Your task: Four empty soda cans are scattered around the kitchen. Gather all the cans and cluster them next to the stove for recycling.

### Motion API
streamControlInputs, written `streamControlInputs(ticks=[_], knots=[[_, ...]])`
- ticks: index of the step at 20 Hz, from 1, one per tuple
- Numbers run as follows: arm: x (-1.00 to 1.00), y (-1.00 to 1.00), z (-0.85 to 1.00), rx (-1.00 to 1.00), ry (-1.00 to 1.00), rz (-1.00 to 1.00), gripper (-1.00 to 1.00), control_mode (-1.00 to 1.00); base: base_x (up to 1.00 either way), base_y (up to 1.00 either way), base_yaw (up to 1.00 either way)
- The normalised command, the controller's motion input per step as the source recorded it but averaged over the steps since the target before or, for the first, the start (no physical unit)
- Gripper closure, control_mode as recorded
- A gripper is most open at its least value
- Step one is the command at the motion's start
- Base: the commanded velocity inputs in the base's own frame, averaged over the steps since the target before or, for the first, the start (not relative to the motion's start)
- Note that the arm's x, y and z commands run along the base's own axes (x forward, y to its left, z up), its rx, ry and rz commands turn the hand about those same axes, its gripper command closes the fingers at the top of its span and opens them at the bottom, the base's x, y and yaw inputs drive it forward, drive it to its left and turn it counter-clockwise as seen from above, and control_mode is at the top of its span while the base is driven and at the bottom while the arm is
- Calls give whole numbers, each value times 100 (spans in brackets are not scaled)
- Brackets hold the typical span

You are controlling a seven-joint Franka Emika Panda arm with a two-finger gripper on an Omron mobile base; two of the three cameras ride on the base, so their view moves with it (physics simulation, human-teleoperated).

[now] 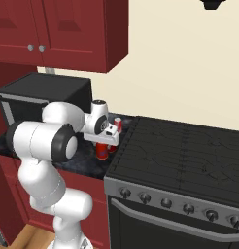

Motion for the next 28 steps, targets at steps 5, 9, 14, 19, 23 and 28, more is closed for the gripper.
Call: streamControlInputs(ticks=[5, 9, 14, 19, 23, 28], knots=[[-5, 0, -1, 0, 0, 0, -100, -100, 0, 0, 0], [-6, 0, 0, 0, 0, 0, -100, -100, 0, 0, 0], [-15, 0, 14, 0, 0, 0, -100, -100, 0, 0, 0], [-36, -4, 43, 0, -2, 0, -100, -100, 0, 0, 0], [-53, -15, 53, 0, -3, 0, -100, -100, 0, 0, 0], [-57, -5, 50, 0, -5, 0, -100, -100, 0, 0, 0]])
